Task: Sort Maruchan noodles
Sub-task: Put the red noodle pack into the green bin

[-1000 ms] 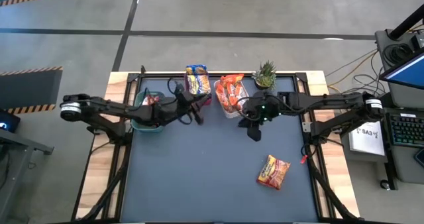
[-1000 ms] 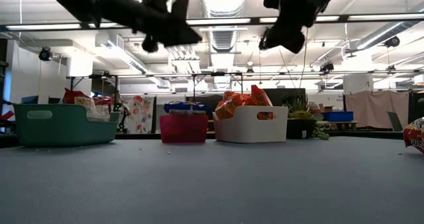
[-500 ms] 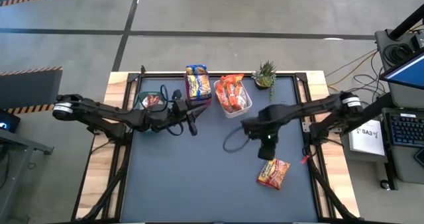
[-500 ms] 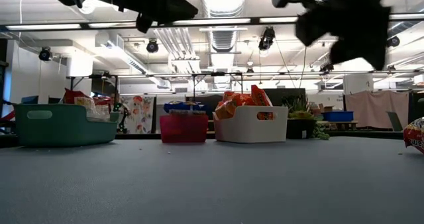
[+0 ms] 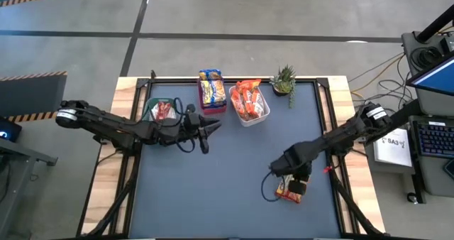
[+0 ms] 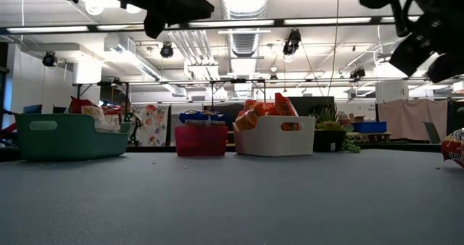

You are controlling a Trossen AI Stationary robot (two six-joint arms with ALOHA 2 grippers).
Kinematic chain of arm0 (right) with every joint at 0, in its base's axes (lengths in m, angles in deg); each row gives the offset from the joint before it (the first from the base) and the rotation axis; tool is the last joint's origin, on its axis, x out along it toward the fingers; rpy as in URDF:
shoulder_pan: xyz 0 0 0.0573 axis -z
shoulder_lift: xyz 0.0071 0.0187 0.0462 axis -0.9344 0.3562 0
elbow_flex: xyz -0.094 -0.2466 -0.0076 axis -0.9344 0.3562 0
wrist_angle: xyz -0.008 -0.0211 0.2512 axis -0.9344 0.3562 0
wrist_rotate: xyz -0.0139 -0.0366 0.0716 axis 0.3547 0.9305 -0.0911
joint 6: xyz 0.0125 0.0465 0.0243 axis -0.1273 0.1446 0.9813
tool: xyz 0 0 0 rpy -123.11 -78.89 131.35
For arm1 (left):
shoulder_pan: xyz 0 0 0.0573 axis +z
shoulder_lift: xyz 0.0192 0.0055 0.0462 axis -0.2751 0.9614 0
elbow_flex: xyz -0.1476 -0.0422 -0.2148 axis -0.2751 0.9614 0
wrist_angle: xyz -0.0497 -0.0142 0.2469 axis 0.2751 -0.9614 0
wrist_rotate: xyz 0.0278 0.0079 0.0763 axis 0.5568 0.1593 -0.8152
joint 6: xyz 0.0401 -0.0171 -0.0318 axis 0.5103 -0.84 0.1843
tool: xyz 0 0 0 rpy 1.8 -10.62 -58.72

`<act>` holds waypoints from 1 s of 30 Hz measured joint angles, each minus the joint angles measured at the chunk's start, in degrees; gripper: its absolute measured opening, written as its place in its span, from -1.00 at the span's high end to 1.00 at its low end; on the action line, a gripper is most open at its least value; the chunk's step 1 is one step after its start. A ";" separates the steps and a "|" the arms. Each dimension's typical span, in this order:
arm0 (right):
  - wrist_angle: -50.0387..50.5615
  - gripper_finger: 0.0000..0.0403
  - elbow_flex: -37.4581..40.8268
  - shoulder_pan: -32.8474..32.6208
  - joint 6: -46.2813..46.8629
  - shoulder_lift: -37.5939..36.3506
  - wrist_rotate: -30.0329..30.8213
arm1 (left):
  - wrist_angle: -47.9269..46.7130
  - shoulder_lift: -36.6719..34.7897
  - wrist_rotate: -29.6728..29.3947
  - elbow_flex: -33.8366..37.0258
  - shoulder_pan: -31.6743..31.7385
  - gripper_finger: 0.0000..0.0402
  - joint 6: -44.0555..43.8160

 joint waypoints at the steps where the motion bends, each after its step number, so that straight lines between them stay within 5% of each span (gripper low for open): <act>1: -0.57 0.96 0.30 -0.63 1.20 0.00 0.32 | 0.00 -0.39 0.00 0.00 -0.24 0.69 0.00; 8: -15.59 0.96 1.63 -2.01 3.90 -0.05 5.45 | 0.20 -3.43 -0.02 0.00 -1.74 0.69 -0.54; 13: -30.08 0.96 -3.39 -0.95 -3.43 -0.91 33.42 | 0.06 -4.72 0.01 0.00 -2.32 0.69 -0.04; 15: -30.50 0.96 -7.44 -0.44 -9.83 -1.96 37.00 | -0.28 -4.85 0.00 0.00 -2.49 0.69 -0.02; 19: -26.41 0.96 -13.91 1.82 -15.11 -4.41 35.06 | -1.67 -4.46 0.04 0.00 -2.54 0.69 0.24; 23: -20.50 0.96 -17.17 4.61 -7.93 -5.27 33.61 | -5.10 -3.66 1.35 0.00 -2.59 0.69 0.95; 30: -19.66 0.96 -15.32 7.60 1.65 -3.99 28.94 | -16.25 -1.04 17.06 -0.02 -2.59 0.69 3.57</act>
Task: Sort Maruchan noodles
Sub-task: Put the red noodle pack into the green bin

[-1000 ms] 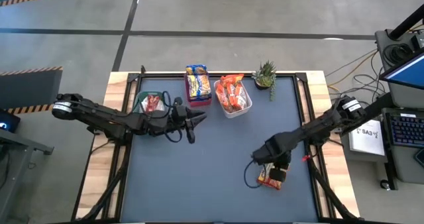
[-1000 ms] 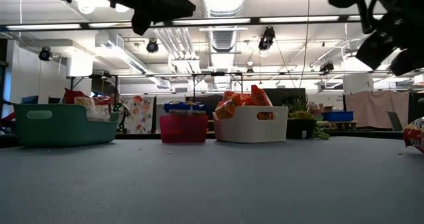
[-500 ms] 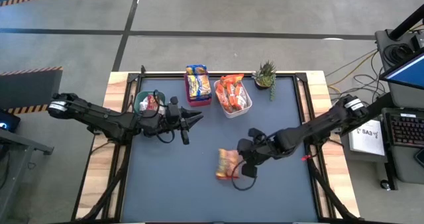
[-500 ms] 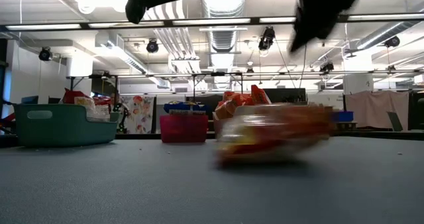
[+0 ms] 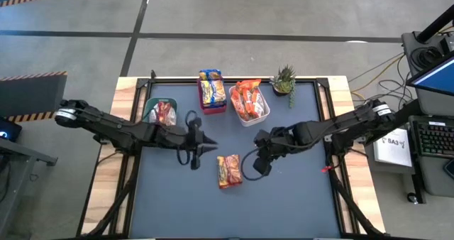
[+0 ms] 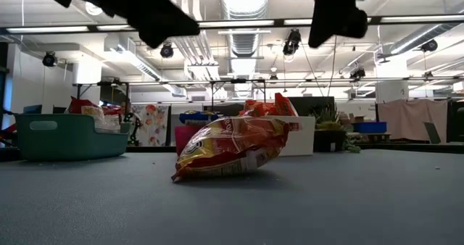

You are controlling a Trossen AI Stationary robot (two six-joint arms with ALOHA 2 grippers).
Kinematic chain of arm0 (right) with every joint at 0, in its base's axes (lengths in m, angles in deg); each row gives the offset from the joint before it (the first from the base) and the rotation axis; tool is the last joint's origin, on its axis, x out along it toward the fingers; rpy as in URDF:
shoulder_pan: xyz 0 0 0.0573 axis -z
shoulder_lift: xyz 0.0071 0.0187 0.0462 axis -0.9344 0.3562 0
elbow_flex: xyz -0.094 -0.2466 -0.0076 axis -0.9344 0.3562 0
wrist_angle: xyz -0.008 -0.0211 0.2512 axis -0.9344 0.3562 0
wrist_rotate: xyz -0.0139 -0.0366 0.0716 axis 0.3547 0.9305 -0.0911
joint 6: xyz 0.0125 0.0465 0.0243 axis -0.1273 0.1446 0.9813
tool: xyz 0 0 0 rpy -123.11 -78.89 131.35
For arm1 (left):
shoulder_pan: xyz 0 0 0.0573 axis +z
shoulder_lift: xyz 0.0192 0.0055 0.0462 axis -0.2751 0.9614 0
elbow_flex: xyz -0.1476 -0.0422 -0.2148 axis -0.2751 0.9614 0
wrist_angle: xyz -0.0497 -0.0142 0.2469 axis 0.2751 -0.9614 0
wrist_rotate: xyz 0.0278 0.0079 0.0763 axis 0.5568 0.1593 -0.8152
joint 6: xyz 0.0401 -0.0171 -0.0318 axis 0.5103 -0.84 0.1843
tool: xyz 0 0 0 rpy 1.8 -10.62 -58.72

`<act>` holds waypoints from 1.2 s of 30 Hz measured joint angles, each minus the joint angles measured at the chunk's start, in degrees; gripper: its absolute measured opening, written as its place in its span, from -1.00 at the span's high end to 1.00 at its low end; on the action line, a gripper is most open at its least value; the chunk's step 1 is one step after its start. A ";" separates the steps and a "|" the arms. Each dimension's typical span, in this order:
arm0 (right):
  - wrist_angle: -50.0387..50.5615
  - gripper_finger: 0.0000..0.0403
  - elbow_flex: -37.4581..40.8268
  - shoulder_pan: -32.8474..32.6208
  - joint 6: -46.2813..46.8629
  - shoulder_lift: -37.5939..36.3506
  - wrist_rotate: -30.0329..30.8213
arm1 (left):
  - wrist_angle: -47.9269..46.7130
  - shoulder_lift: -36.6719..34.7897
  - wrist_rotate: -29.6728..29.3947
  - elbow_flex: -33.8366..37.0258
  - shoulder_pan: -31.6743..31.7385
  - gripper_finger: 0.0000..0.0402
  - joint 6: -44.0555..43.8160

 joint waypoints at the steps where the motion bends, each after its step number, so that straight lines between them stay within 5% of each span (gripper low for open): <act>1: -0.50 0.96 0.48 0.06 0.67 0.44 -0.47 | -1.06 0.80 2.09 0.00 0.00 0.69 0.28; 8: -9.82 0.73 4.23 2.18 5.73 2.84 -7.03 | -5.39 7.77 5.63 0.00 0.00 0.69 1.10; 23: -31.52 -0.39 7.89 4.71 4.93 15.91 -14.43 | -15.64 21.84 15.59 -7.50 -0.48 0.77 4.41; 36: -39.63 -0.55 11.80 7.72 4.02 17.31 -14.78 | -19.29 32.41 16.03 -15.93 -0.48 0.81 5.48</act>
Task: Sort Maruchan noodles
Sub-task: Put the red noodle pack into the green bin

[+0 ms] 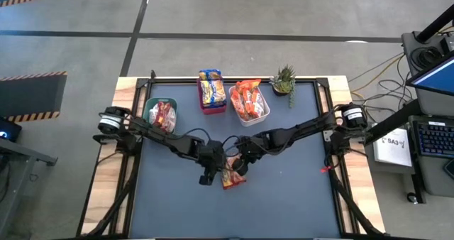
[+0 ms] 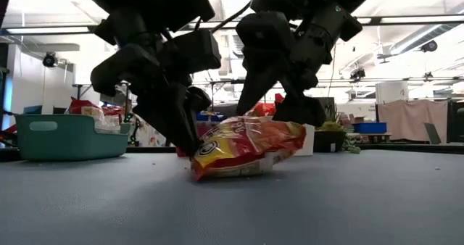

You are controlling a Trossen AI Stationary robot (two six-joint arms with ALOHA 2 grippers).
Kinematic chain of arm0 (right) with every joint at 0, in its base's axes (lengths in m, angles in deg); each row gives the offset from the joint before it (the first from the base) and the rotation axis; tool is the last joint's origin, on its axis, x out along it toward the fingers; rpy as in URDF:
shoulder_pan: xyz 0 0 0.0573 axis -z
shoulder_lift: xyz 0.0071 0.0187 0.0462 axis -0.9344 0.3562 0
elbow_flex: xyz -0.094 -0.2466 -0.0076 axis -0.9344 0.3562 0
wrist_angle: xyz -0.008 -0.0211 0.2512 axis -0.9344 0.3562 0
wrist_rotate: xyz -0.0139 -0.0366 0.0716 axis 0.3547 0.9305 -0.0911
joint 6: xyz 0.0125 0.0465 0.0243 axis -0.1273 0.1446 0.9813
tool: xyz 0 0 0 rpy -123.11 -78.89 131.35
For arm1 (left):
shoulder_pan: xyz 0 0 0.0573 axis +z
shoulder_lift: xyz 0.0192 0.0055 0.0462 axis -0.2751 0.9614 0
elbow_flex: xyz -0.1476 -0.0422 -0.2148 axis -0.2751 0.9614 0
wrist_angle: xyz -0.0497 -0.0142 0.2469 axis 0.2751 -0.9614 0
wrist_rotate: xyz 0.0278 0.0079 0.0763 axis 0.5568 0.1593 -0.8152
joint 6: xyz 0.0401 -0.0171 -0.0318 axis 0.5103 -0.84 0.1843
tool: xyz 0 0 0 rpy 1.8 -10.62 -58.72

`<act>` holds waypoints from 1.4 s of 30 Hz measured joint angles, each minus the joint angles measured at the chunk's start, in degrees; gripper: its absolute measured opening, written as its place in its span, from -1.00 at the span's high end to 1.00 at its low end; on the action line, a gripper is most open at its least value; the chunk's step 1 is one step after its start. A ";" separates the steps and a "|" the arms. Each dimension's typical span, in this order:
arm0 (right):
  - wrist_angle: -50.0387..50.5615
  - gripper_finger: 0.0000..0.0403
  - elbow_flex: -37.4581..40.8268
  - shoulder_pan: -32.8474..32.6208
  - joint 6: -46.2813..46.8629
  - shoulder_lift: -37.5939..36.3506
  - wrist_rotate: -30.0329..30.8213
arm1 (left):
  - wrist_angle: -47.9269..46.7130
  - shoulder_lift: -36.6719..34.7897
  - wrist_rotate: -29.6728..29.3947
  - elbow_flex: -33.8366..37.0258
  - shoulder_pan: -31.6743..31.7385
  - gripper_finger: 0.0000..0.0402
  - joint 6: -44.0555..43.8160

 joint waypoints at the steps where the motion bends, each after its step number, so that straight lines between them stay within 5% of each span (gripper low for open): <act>1: -0.68 -0.53 0.32 0.01 -0.06 0.00 -0.30 | -0.11 0.12 0.00 -0.05 0.00 0.81 0.00; 13: -10.01 -0.25 4.38 0.17 -0.36 0.02 -2.63 | -0.87 0.28 0.09 -0.14 0.00 0.81 -2.12; 32: -10.26 0.66 4.51 0.98 -2.62 0.00 -2.41 | -1.20 0.26 0.04 0.00 -0.02 0.81 -2.16; 42: -11.07 0.77 4.48 0.89 -3.34 -0.12 -2.20 | -6.68 -3.22 -2.56 -0.01 0.07 0.81 -3.66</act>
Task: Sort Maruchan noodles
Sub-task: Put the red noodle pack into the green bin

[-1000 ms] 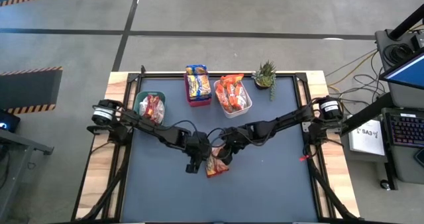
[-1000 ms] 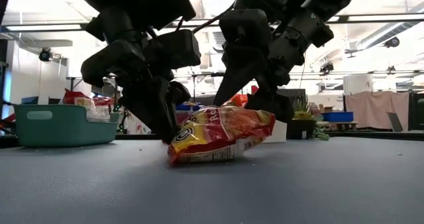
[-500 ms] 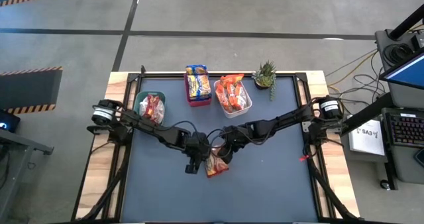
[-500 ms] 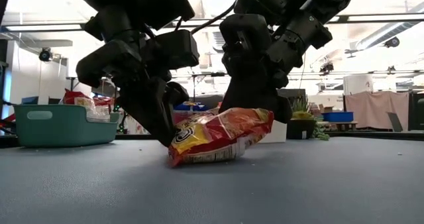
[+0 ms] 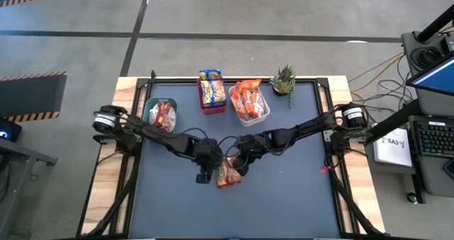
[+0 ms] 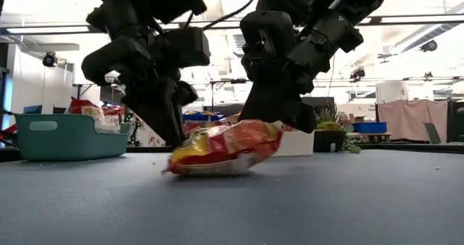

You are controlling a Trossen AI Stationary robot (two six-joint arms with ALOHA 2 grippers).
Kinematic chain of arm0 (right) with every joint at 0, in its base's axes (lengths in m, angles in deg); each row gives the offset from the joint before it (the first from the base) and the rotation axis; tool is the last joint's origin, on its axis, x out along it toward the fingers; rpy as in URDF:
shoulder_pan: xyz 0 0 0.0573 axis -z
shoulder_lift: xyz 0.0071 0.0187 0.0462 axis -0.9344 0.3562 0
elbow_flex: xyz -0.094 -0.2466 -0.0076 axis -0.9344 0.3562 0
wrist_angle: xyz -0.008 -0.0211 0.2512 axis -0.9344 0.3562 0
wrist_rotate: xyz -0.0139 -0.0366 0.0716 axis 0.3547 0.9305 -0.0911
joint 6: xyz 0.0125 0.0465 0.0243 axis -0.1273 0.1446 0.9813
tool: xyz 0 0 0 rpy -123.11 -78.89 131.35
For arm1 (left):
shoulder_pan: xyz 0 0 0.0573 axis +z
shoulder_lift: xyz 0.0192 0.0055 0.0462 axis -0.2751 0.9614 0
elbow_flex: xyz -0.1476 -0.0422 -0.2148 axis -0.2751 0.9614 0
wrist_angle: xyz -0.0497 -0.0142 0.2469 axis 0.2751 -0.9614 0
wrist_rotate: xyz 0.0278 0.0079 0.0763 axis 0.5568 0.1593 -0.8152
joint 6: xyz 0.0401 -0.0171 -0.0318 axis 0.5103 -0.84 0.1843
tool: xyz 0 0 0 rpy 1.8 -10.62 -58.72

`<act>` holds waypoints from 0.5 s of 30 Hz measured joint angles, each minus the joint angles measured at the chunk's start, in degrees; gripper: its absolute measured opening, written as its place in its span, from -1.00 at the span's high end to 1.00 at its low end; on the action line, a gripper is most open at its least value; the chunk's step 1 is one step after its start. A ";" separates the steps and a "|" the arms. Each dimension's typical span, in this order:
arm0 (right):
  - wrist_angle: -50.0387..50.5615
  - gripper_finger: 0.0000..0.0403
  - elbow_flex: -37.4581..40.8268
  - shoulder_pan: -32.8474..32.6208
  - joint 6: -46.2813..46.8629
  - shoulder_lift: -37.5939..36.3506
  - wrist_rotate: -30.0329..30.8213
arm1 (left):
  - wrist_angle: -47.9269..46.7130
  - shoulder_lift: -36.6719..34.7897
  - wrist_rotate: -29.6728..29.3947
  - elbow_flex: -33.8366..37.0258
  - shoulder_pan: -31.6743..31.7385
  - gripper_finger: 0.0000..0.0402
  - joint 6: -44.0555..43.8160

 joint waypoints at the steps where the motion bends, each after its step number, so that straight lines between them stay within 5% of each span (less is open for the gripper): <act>1: -0.20 0.77 0.00 0.00 -0.11 -0.06 0.02 | -0.67 -0.58 -1.17 0.00 -0.08 0.81 -0.32; 15: -4.02 0.96 0.00 0.13 -2.81 -1.19 0.46 | -7.15 -8.79 -12.91 0.03 -2.81 0.81 -5.96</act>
